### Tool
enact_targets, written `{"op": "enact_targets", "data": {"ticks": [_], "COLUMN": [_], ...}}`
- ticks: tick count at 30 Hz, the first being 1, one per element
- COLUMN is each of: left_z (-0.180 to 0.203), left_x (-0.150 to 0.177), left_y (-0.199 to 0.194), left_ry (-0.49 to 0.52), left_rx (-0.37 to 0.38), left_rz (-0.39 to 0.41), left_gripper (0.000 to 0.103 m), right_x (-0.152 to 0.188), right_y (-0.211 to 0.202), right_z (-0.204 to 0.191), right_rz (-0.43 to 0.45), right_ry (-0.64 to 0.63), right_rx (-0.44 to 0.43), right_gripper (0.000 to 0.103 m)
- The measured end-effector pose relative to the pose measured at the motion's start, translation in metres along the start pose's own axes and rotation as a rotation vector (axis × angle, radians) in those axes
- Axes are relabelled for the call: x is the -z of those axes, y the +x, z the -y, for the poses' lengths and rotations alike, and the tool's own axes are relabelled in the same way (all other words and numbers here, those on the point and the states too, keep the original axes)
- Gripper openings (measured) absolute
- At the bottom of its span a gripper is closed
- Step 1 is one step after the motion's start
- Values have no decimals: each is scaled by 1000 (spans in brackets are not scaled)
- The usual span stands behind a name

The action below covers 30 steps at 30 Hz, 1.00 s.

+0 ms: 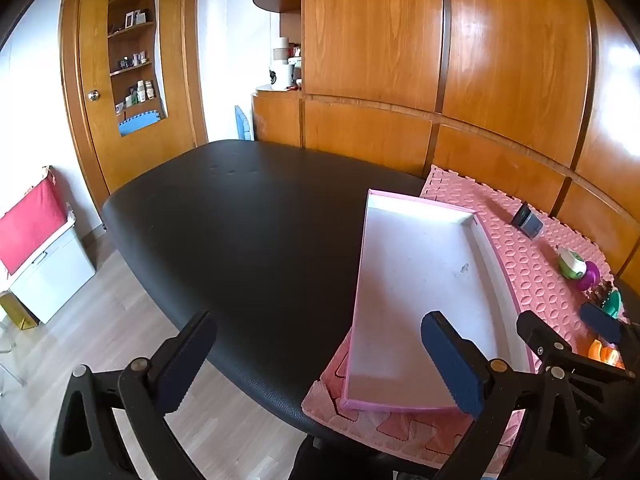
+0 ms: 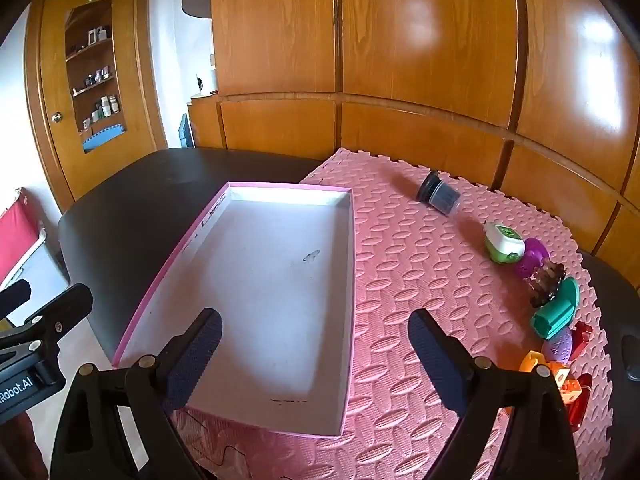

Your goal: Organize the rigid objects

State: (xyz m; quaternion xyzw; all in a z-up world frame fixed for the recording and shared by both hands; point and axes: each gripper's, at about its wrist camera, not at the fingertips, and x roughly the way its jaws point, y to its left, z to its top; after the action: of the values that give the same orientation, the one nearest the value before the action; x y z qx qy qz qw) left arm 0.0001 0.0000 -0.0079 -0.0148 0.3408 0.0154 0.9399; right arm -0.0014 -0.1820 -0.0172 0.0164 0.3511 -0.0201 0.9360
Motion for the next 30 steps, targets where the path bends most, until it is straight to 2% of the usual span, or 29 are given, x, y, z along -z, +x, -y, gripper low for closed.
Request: {"op": "enact_targets", "data": {"ticks": [30], "left_z": [3], "left_x": [-3], "left_y": [5], "left_ry": [16], "left_rx": [25], "left_rz": [-36], "left_gripper": [103], "right_x": [-5], "right_y": [-16], "right_z": [0], "right_rz": [50], "right_ry": [-75], "right_rx": [71], "right_gripper": [96]}}
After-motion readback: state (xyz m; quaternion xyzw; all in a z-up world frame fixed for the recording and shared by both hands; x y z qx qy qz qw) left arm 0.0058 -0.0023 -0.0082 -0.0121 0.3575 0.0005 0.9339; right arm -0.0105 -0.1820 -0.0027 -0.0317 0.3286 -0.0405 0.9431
